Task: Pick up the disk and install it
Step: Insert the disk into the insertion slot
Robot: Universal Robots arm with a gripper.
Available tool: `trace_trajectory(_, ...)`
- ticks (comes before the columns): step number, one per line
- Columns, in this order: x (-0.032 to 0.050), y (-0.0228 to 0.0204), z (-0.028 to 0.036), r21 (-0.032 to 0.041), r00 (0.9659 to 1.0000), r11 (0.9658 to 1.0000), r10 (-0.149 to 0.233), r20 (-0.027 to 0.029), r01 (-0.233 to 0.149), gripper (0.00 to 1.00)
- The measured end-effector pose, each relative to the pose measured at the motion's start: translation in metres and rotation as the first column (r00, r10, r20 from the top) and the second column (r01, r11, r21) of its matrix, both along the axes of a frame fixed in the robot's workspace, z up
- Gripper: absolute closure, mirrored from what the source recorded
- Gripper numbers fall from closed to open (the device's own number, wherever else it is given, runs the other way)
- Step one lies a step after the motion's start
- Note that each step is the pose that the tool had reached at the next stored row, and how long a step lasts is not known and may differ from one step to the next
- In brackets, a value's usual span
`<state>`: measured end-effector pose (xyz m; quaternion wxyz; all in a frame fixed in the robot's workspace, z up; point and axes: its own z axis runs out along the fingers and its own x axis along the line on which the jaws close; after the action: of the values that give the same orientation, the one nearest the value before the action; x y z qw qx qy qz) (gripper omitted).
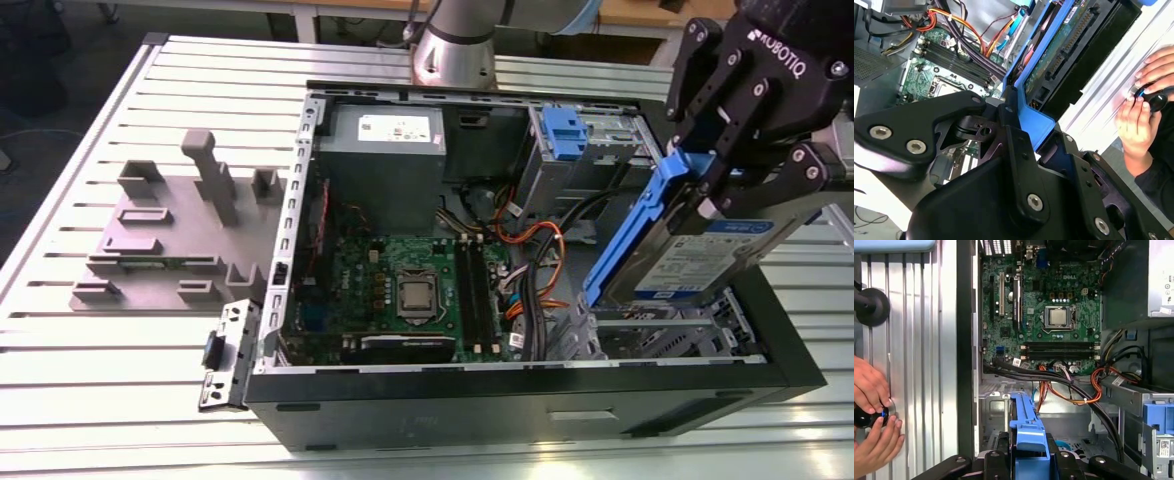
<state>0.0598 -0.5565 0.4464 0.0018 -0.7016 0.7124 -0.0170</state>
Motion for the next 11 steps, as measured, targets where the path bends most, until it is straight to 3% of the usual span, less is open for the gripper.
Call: trace_trajectory(11,0.0080,-0.0001,-0.0073,0.0005,1.0000,1.0000,0.000,0.0000,0.000,0.64)
